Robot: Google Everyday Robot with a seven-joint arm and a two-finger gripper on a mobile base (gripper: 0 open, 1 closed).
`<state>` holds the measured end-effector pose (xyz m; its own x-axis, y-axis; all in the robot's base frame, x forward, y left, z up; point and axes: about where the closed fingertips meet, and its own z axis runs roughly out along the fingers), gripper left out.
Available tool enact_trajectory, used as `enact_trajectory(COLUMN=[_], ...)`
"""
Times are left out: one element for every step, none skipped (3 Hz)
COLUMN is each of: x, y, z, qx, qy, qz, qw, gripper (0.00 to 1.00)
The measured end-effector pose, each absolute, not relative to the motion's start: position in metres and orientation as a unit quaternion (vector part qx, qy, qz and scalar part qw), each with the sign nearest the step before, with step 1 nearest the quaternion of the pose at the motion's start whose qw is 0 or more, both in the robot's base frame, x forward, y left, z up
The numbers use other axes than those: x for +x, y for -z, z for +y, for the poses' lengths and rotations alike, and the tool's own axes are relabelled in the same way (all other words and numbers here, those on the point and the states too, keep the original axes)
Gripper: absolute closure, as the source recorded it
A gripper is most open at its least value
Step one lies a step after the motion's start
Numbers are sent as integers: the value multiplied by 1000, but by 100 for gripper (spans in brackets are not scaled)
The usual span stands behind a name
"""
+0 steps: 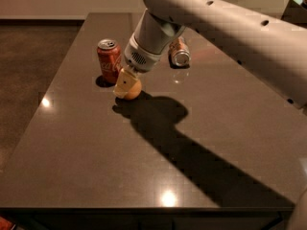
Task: Move orange near coke can
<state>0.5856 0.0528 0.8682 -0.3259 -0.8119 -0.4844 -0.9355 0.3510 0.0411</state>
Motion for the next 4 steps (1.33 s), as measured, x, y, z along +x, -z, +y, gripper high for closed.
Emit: enact_trajectory(x=[591, 590, 590, 590], y=[-863, -861, -861, -861], z=[58, 59, 60, 60], qx=[-540, -542, -542, -542], qy=[-157, -157, -158, -158], qz=[804, 803, 803, 803], qw=[192, 191, 190, 190], gripper=[35, 4, 0, 0])
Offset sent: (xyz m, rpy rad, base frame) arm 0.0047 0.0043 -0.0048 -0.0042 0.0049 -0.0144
